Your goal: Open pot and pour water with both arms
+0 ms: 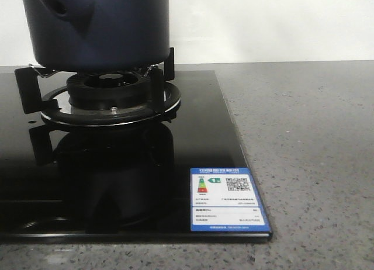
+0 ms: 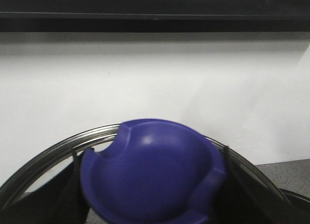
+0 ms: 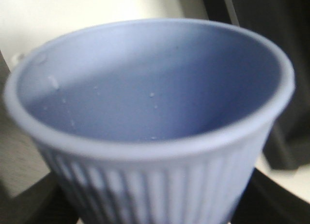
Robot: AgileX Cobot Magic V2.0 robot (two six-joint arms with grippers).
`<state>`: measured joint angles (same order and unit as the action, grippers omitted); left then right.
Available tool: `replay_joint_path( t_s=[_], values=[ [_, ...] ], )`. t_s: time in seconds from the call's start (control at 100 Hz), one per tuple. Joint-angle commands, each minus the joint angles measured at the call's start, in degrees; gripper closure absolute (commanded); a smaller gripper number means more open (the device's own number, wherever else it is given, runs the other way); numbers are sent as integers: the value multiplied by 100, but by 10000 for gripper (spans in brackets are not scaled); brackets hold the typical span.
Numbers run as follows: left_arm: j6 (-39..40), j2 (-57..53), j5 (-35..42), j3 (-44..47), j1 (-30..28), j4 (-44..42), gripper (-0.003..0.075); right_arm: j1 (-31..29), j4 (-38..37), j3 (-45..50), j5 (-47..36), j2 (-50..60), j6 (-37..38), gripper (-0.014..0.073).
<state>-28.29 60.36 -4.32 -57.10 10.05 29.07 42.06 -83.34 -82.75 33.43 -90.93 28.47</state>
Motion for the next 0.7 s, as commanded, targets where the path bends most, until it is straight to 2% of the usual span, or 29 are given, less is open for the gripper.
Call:
replay_joint_path(
  t_s=[0.0,0.1,0.25,0.44,0.62,0.69],
  values=[
    [-8,-147,584,-209,-15,15,374,-191,321,-161,163,565,1116,335],
    [-8,-147,584,-209,-15,15,374,-513,514,228,-13,972,2073,335],
    [-8,-147,584,-209,-15,15,374,-1180,392,1414,-743,1794,3521,335],
    [-8,-147,584,-209,-15,15,374,-2057,-1005,2920,-1646,2619,5830,335],
    [-8,-147,584,-209,-15,15,374,-2283,-2334,3770,-1325,2941,7476,335],
    [-8,-147,575,-209,-15,15,374,-2283,-2322,4000,-1131,2970,7816,335]
  ],
)
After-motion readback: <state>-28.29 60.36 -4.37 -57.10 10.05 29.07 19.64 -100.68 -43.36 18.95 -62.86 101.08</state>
